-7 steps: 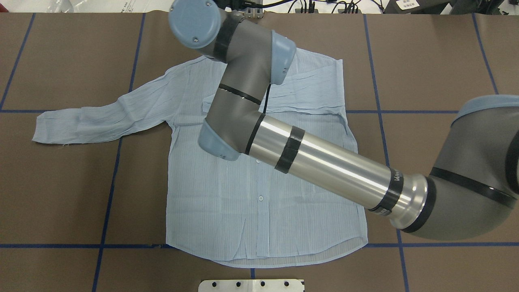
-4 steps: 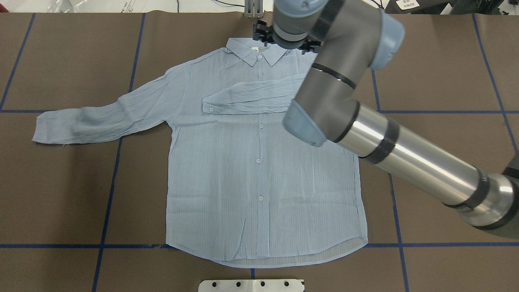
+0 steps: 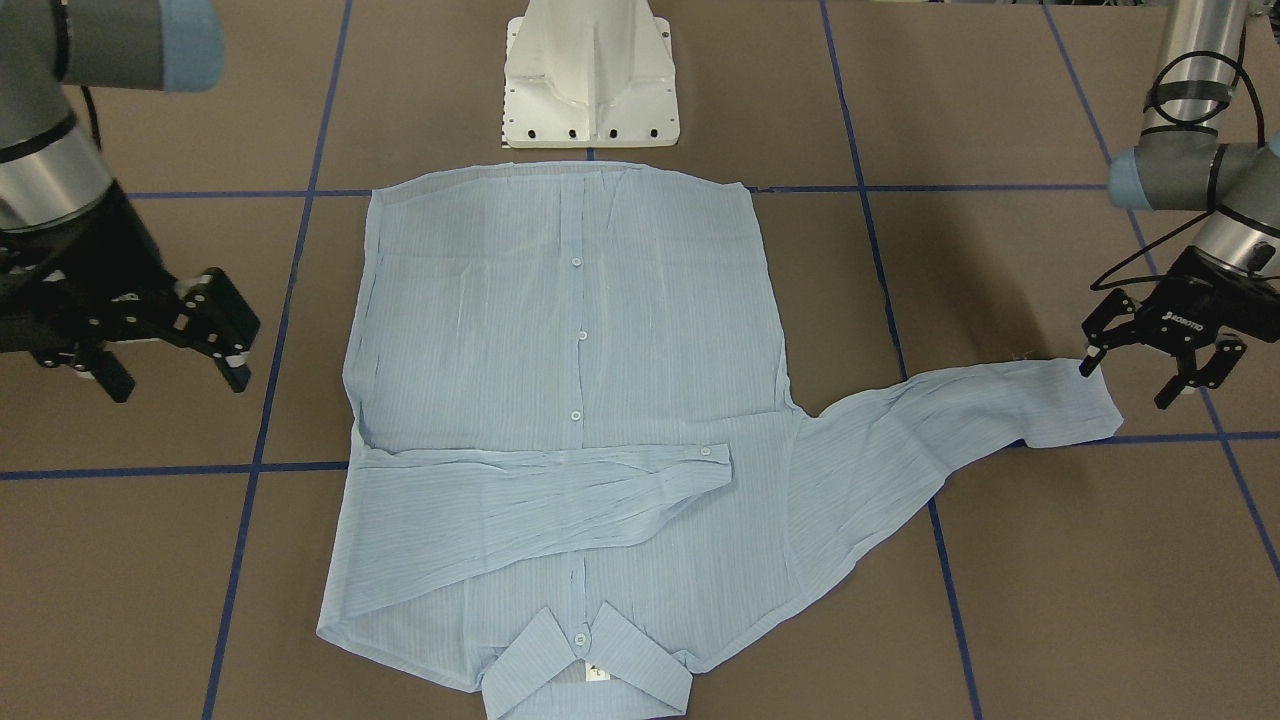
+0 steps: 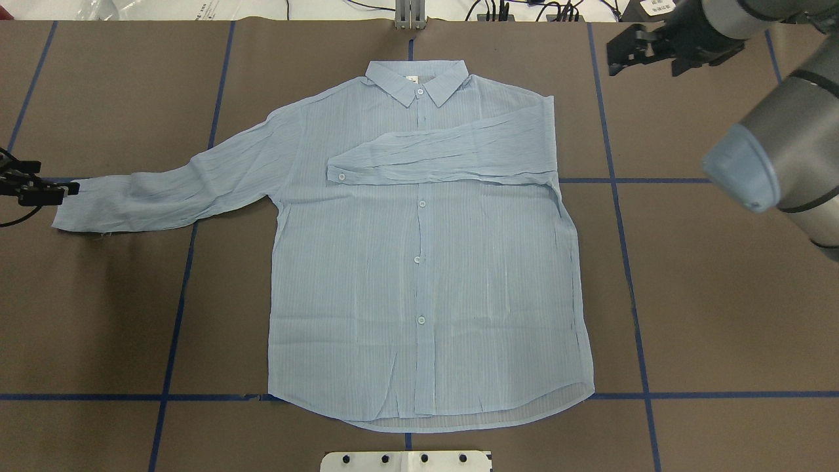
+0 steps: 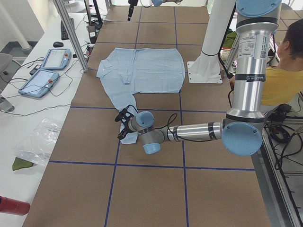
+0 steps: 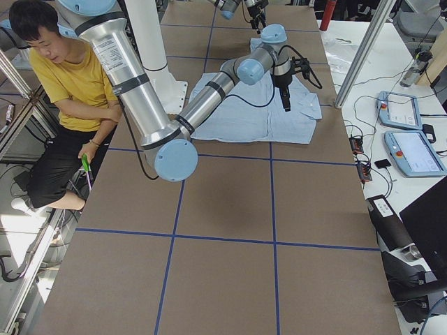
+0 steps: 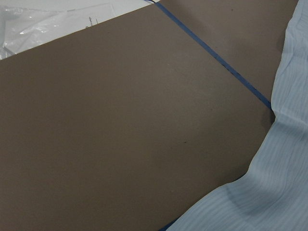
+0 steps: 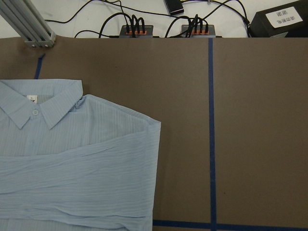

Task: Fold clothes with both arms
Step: 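Release the sleeve and raise the right gripper while the left gripper grasps the other cuff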

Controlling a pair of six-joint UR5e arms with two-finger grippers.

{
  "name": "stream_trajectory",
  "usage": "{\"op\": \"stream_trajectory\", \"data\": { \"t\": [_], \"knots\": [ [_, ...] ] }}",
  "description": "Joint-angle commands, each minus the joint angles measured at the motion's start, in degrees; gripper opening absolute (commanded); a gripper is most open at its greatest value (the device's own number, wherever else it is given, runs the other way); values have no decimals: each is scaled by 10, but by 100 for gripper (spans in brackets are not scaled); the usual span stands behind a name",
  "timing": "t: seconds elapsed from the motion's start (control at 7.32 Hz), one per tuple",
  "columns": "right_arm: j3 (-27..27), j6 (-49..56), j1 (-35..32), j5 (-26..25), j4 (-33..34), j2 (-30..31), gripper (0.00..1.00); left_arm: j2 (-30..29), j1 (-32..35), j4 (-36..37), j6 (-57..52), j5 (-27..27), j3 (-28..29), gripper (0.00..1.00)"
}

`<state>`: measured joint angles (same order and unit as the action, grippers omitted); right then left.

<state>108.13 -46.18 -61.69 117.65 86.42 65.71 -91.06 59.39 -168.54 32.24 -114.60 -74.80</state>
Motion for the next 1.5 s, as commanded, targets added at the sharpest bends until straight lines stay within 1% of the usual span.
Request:
{"op": "stream_trajectory", "data": {
  "t": [0.0, 0.14, 0.27, 0.41, 0.55, 1.09, 1.37],
  "knots": [
    [4, 33, -52, 64, -111, 101, 100, 22, -32, -6, 26, 18, 3, 100],
    [5, 33, -52, 64, -111, 102, 100, 30, -44, -20, 51, 32, 4, 97],
    [6, 32, -53, 63, -111, 104, 100, 34, -52, -22, 77, 37, 4, 82],
    [6, 32, -53, 62, -111, 104, 100, 35, -57, -21, 85, 37, 4, 70],
    [5, 32, -53, 60, -111, 105, 100, 39, -59, -23, 87, 36, 12, 65],
    [5, 32, -53, 59, -111, 105, 100, 42, -59, -22, 89, 38, 15, 65],
    [4, 32, -52, 59, -111, 105, 100, 41, -59, -21, 88, 49, 15, 65]
  ]
}}
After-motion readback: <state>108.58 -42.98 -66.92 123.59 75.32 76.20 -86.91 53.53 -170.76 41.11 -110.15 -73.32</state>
